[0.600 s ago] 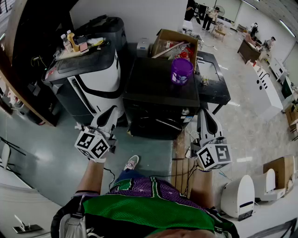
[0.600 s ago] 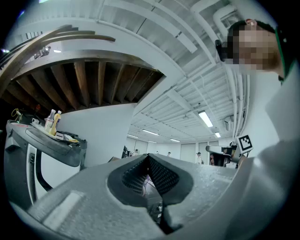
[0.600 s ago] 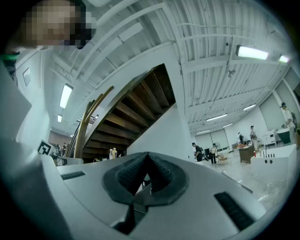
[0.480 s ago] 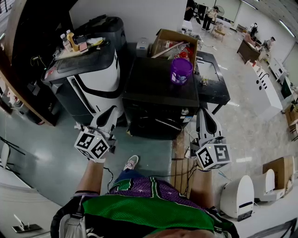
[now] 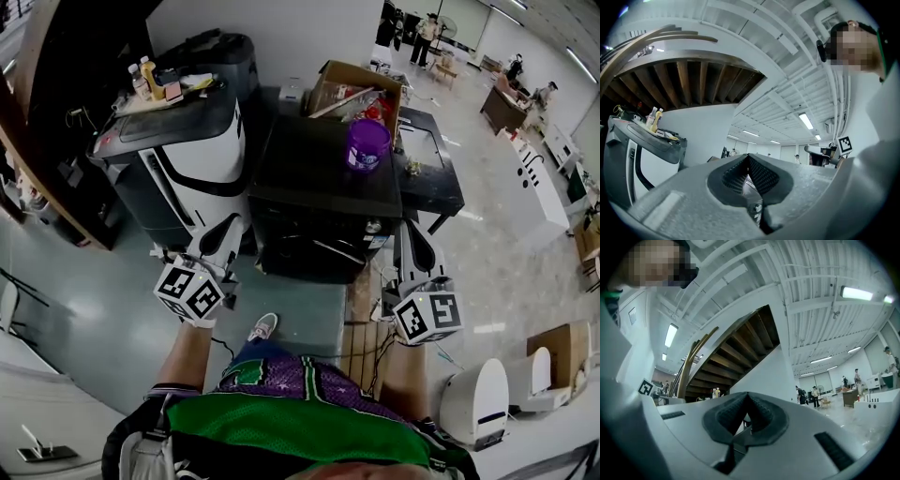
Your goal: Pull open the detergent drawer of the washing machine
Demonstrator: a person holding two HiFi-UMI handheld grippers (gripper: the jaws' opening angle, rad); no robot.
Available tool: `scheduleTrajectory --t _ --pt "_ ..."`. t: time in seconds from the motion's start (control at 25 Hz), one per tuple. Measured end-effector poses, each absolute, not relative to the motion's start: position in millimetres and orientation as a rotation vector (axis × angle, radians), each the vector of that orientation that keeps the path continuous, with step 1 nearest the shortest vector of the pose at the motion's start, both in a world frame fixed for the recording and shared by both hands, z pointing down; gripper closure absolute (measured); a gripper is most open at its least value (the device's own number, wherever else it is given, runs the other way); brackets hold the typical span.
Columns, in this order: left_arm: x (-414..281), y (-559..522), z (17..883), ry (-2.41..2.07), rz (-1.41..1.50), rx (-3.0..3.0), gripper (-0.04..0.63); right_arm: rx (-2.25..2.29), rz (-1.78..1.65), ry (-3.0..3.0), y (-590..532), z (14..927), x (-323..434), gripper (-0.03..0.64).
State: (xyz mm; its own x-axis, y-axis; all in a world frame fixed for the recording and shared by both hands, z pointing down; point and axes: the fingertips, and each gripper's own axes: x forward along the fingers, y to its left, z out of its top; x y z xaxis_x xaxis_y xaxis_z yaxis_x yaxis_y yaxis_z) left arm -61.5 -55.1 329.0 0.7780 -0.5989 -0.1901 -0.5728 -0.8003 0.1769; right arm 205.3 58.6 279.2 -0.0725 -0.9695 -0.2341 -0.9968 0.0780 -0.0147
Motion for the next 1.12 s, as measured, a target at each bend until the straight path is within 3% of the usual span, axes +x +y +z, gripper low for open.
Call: scheduleTrajectory --t 0.68,0.88,1.12 --pt "-44 -80 321 -0.857 -0.35 2.85 0.574 -1.925 0.194 2.248 19 271 181 0.615" --pt "-35 -97 317 -0.716 -0.429 2.791 0.396 -1.948 0.173 2.245 2 272 180 0.615" --pt "-18 -125 339 -0.553 -0.489 2.652 0.338 -1.953 0.162 2.265 -20 285 182 0.615"
